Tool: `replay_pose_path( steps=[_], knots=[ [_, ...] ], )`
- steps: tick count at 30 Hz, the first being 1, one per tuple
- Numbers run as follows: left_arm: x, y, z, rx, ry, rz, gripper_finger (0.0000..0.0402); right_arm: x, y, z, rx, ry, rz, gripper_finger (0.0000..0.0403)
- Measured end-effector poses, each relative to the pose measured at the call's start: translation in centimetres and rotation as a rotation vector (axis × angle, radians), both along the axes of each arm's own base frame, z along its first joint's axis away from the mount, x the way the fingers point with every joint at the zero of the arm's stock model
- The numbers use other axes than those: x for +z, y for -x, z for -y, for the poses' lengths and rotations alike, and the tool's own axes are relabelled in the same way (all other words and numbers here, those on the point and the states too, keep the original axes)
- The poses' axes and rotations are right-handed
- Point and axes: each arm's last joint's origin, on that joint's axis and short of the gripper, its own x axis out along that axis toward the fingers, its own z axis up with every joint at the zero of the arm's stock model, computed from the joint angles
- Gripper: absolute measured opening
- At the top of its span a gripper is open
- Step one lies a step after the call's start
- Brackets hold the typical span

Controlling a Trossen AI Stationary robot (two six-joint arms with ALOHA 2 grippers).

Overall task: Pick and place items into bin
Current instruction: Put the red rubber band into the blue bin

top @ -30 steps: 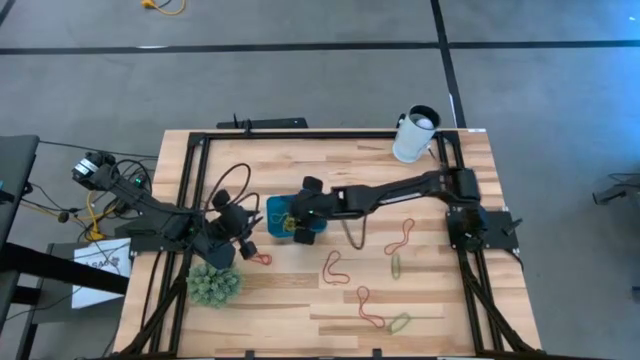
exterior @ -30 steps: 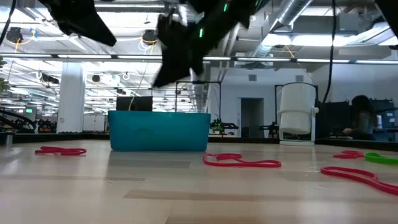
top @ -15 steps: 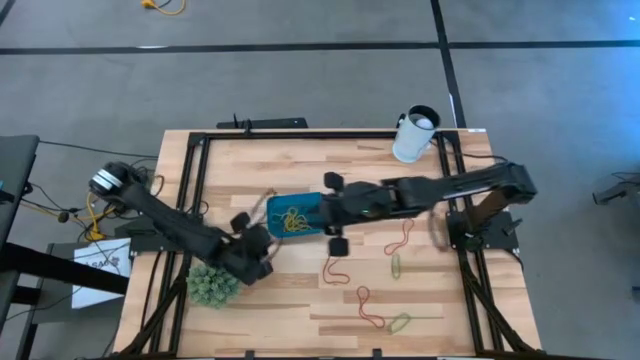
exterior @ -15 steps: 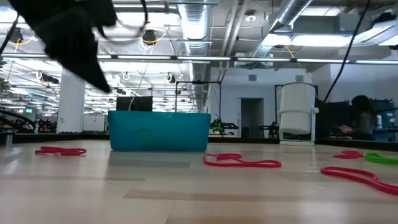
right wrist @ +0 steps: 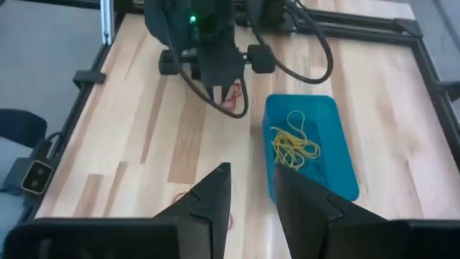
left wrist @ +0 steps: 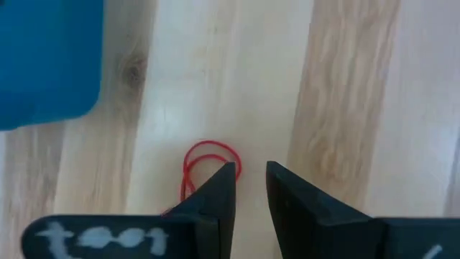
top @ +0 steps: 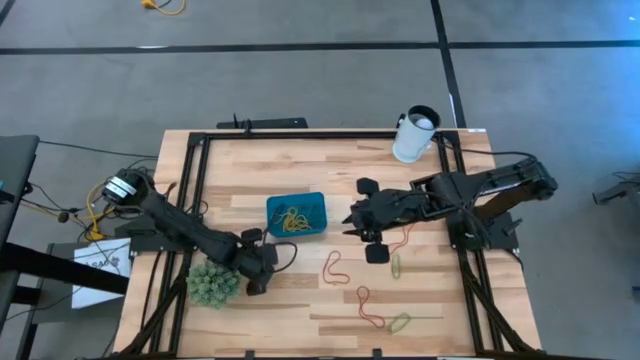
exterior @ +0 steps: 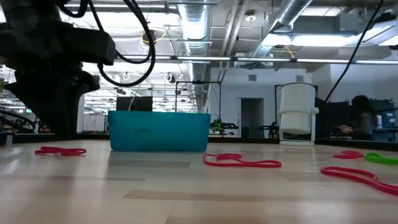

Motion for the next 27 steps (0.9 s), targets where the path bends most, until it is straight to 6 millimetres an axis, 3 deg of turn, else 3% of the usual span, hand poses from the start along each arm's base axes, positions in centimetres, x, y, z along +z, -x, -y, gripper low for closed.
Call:
replay_pose_path(
  steps=[6,13,15,19,27],
  knots=[
    [-0.1,0.0,-1.0,-0.051,-0.03,-0.054,0.0089,0.5,1.1,0.4,-0.013,0.018,-0.021,0.0102],
    [-0.2,-0.4,-2.8,-0.018,0.009,-0.112,0.0132,3.1,5.2,2.0,-0.09,0.07,0.056,0.0102],
    [-0.2,-0.5,-3.1,-0.018,0.026,-0.119,0.0141,2.9,6.3,2.3,-0.088,0.061,0.081,0.0102],
    [-0.3,-0.5,-3.2,-0.021,0.044,-0.13,0.0153,0.2,7.9,2.5,-0.101,0.032,0.079,0.0102],
    [-0.3,-0.5,-3.2,-0.022,0.045,-0.13,0.0155,-7.8,10.2,3.1,-0.163,-0.099,0.194,0.0102]
  ],
)
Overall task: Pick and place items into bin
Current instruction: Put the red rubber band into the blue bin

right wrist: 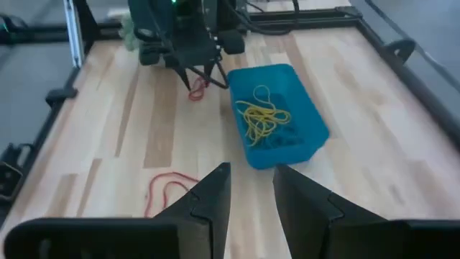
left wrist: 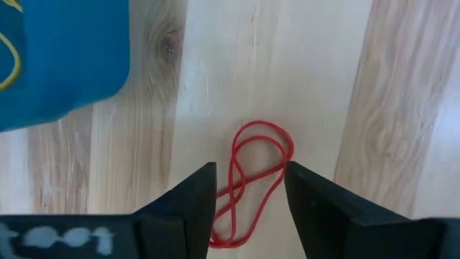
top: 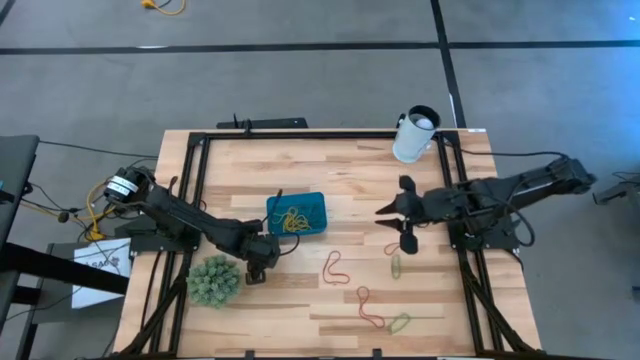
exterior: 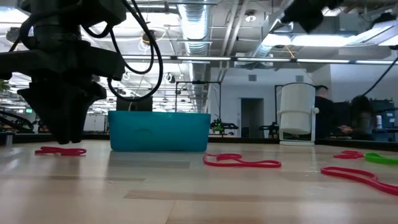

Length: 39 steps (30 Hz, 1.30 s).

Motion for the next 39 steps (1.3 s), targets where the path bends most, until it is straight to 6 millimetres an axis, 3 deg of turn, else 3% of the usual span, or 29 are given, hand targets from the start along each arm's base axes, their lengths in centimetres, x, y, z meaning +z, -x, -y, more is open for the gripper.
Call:
replay_pose_path(
  steps=[9,15,25,32,35,39],
  knots=[
    [0.0,0.0,0.2,0.013,-0.001,0.011,0.0155,-8.2,2.0,-1.1,0.039,-0.188,0.278,0.0102],
    [0.1,-0.4,0.4,0.025,0.036,0.05,0.0155,-10.9,3.2,-1.5,0.027,-0.205,0.455,0.0102],
    [-2.1,-0.8,0.8,0.059,0.039,-0.04,0.0156,-10.6,3.3,-1.5,0.014,-0.267,0.51,0.0102],
    [-2.3,-0.8,0.7,0.049,-0.004,-0.04,0.0153,-10.6,3.3,-1.5,0.014,-0.267,0.51,0.0102],
    [-2.3,-0.8,0.7,0.019,-0.008,-0.037,0.0131,-10.6,3.3,-1.5,0.014,-0.267,0.51,0.0102],
    [-2.1,-1.1,0.9,-0.035,0.009,-0.03,0.0064,-10.6,3.3,-1.5,0.014,-0.267,0.51,0.0102]
  ],
)
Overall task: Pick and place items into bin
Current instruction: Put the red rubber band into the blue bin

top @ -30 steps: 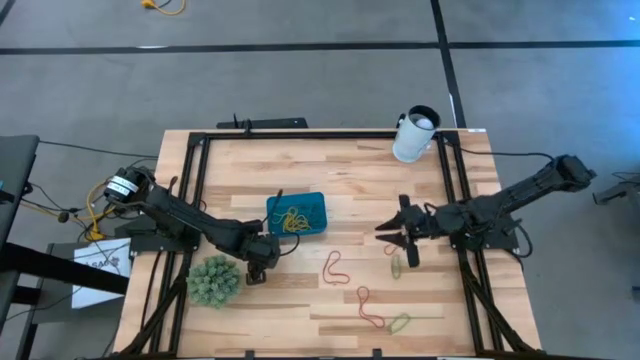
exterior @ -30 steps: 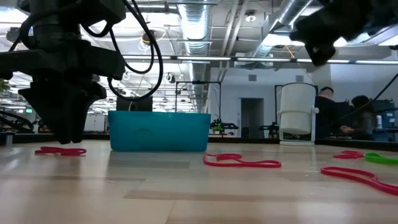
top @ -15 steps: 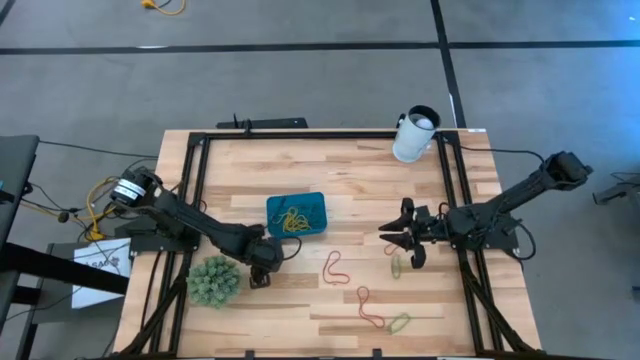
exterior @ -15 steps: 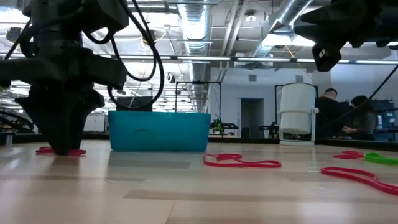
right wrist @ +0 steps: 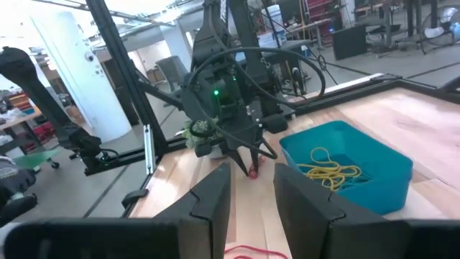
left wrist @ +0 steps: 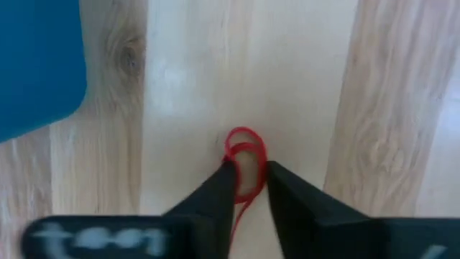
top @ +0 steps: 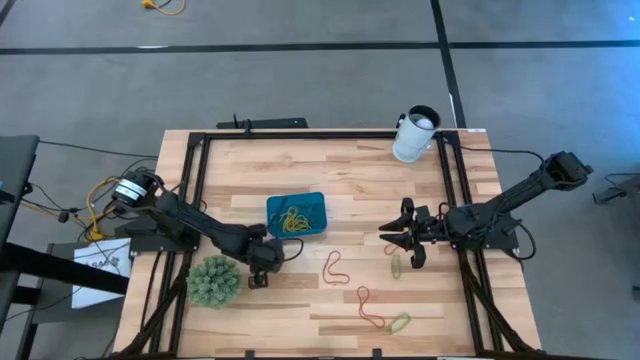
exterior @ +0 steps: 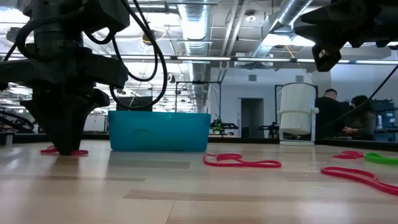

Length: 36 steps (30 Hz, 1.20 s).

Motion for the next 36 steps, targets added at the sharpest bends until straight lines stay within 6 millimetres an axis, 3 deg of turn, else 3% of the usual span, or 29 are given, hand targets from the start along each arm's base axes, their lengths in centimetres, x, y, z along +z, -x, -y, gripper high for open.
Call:
replay_pose_path(
  steps=[3,6,13,19,22,26,31,36],
  knots=[
    [0.6,-0.6,0.1,-0.022,-0.021,0.016,0.0012,0.0,0.0,0.0,0.0,-0.001,0.004,0.0102],
    [1.9,-1.8,0.3,0.005,-0.112,0.084,0.0009,0.1,0.0,0.0,-0.002,-0.003,0.009,0.0102],
    [7.7,-4.9,0.3,0.082,-0.283,0.249,0.0002,0.2,-0.1,0.2,-0.009,-0.008,0.022,0.0102],
    [10.7,-5.9,-2.1,0.194,-0.489,0.275,0.0,0.3,-0.1,0.1,-0.009,-0.011,0.027,0.0102],
    [10.3,-6.2,-3.9,0.233,-0.472,0.222,0.0,0.3,-0.1,0.1,-0.009,-0.012,0.028,0.0102],
    [8.1,-7.2,-5.6,0.255,-0.369,0.113,0.0,0.3,-0.1,0.1,-0.009,-0.012,0.028,0.0102],
    [4.9,-8.2,-6.6,0.237,-0.352,-0.011,0.0,0.3,0.0,0.0,0.002,-0.01,0.024,0.0102],
    [3.0,-8.4,-7.2,0.213,-0.369,-0.101,0.0,0.3,0.1,-0.2,0.015,-0.011,0.024,0.0102]
  ],
)
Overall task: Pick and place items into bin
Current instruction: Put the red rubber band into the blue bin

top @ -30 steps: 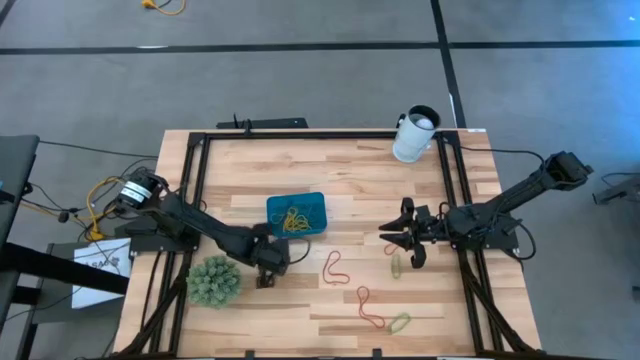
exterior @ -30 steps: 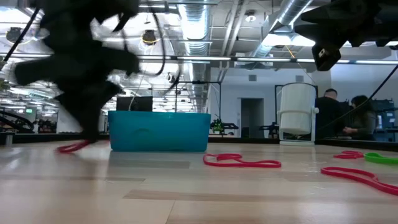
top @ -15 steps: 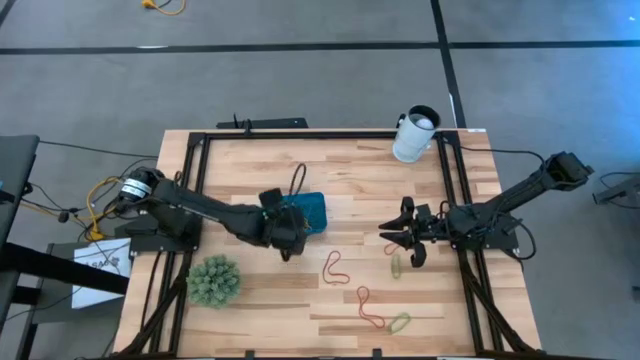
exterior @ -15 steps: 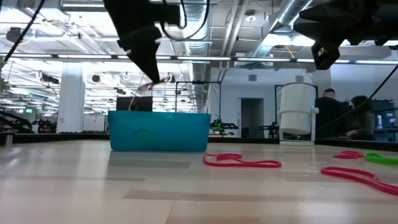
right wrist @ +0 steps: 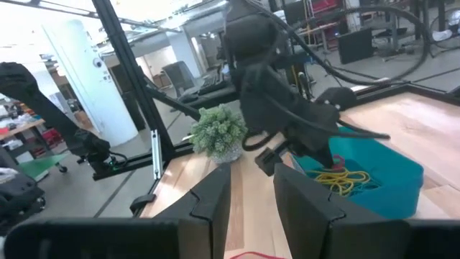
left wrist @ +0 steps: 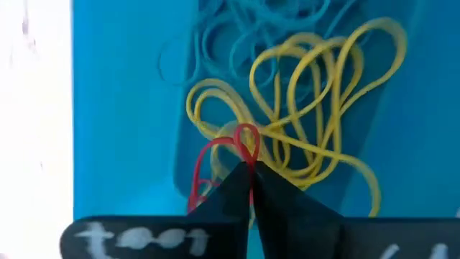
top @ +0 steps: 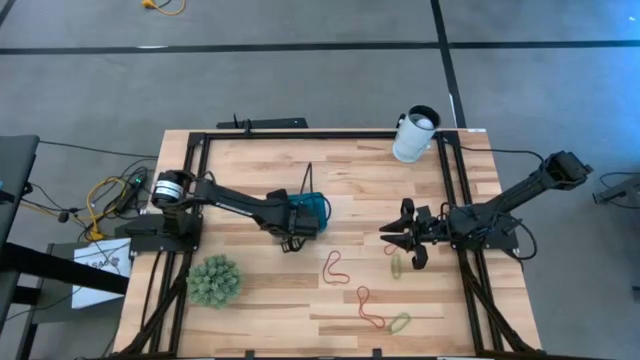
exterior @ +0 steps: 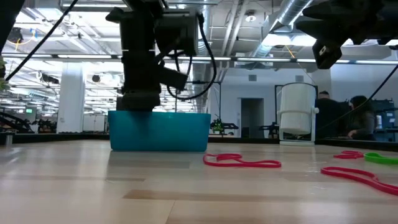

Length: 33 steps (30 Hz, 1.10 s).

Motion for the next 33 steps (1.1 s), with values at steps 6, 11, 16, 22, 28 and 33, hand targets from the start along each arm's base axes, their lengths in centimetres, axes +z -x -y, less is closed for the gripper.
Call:
replay_pose_path(
  steps=[6,11,16,22,28,33],
  knots=[
    [-0.2,0.1,-0.5,0.01,-0.001,-0.028,0.0011,0.0,0.0,0.0,-0.001,0.002,-0.004,0.0102],
    [-0.1,0.2,-0.5,-0.008,-0.001,-0.04,0.0038,0.0,0.0,0.0,-0.001,0.001,-0.003,0.0102],
    [-0.1,0.3,-0.5,-0.014,0.005,-0.047,0.0069,0.0,0.0,0.0,-0.001,0.002,-0.005,0.0102],
    [1.3,0.1,-0.4,-0.015,0.004,-0.073,0.0094,-0.2,0.0,0.0,-0.001,0.009,-0.019,0.0102],
    [6.0,-0.3,-0.6,-0.066,-0.11,-0.03,0.0098,0.4,0.2,0.1,-0.001,0.002,-0.005,0.0102],
    [10.3,1.0,-0.8,-0.137,-0.131,0.059,0.0099,1.8,1.1,0.0,0.021,0.066,-0.062,0.0102]
  ],
)
